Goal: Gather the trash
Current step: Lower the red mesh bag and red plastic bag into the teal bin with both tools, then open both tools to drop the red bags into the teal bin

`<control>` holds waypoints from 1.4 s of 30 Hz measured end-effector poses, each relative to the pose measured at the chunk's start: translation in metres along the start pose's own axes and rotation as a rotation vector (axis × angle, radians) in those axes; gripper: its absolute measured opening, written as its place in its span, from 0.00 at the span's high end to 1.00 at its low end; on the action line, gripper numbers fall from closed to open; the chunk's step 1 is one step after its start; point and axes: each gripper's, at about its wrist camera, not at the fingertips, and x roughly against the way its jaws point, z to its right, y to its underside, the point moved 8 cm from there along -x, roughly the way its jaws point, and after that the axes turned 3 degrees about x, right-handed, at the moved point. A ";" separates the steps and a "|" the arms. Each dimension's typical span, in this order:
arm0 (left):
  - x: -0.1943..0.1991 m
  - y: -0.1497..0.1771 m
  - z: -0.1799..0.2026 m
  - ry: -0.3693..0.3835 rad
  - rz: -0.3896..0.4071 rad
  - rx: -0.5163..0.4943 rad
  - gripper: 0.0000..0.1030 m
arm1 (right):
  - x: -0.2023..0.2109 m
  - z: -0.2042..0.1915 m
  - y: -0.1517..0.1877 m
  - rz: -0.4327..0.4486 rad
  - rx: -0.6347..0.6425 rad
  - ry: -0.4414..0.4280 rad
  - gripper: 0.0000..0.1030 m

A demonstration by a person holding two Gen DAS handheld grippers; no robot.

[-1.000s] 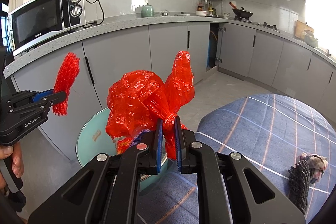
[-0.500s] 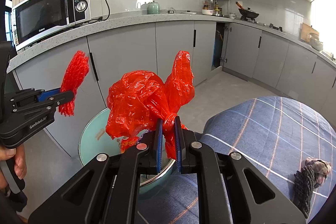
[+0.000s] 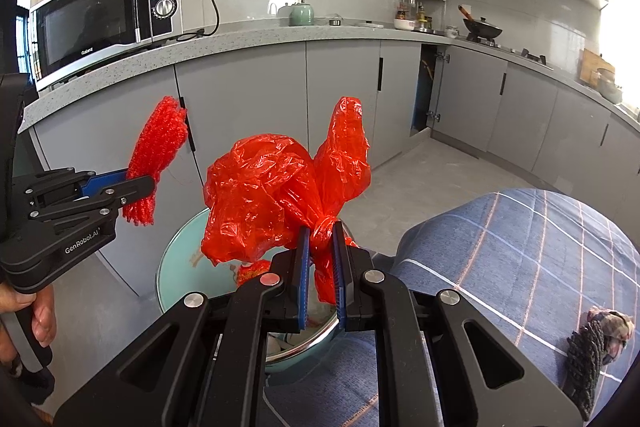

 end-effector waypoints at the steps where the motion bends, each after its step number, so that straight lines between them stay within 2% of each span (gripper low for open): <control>1: 0.000 0.000 0.000 0.001 -0.001 0.000 0.81 | 0.000 0.000 0.000 0.000 0.001 0.000 0.89; 42: -0.017 0.009 0.015 0.027 -0.034 -0.039 0.80 | -0.026 -0.017 0.008 -0.054 0.037 -0.010 0.88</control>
